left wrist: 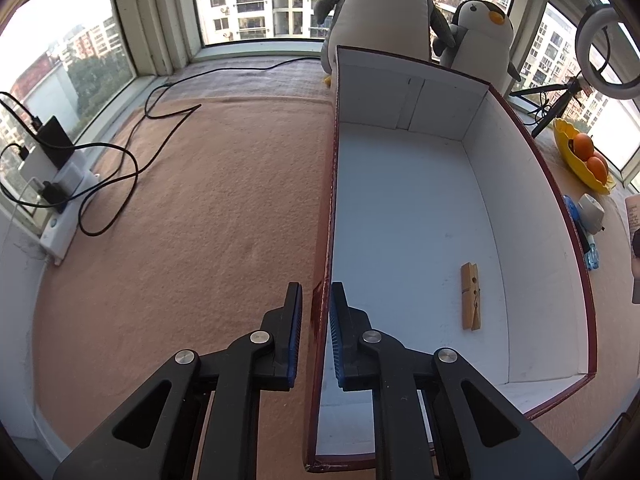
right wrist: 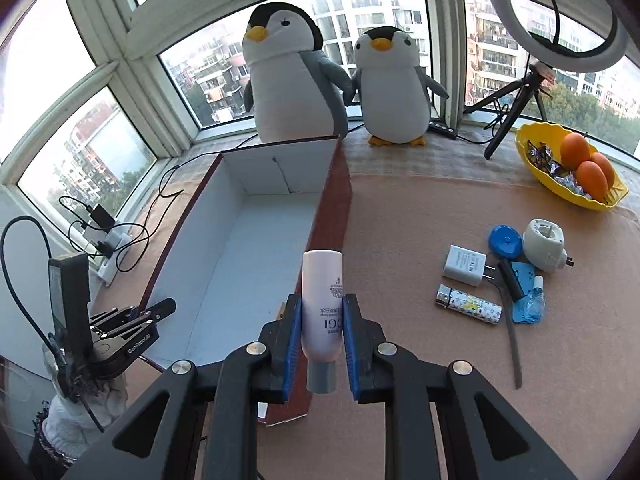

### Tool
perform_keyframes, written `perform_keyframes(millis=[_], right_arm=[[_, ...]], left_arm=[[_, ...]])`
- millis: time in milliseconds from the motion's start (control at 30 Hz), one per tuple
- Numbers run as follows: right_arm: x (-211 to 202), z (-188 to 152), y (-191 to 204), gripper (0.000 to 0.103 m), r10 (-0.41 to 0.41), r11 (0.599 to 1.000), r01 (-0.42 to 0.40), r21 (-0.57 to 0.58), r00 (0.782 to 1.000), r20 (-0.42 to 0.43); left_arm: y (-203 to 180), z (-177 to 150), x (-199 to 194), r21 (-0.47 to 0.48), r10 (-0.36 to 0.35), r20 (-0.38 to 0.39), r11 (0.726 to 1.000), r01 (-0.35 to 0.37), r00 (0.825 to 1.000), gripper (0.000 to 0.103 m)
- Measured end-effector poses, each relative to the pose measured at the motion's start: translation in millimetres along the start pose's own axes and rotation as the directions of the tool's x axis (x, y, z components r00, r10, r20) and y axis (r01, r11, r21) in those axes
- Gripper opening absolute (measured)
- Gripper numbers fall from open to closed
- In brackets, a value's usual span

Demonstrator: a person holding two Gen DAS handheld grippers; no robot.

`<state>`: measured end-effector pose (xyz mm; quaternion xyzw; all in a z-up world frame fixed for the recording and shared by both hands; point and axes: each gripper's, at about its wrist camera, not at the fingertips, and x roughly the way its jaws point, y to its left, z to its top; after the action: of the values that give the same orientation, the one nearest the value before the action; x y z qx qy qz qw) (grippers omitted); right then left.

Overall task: Organize rigid objects
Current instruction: 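Carry the tube into the box and release it with the right tool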

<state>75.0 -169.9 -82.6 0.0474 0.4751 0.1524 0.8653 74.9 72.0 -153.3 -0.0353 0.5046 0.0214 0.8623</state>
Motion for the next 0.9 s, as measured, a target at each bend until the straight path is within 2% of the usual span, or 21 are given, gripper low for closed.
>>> perform_keyframes(millis=[300, 900], right_arm=[[18.2, -5.4, 45.3, 0.018, 0.003, 0.996, -0.006, -0.088, 0.999, -0.039], [49.5, -13.9, 81.5, 0.018, -0.026, 0.986, 0.010, -0.165, 0.995, -0.092]], left_arm=[[1.4, 1.1, 2.7, 0.019, -0.026, 0.002, 0.999, 0.026, 1.000, 0.006], [3.6, 1.4, 5.8, 0.035, -0.046, 0.003, 0.998, 0.046, 0.999, 0.005]])
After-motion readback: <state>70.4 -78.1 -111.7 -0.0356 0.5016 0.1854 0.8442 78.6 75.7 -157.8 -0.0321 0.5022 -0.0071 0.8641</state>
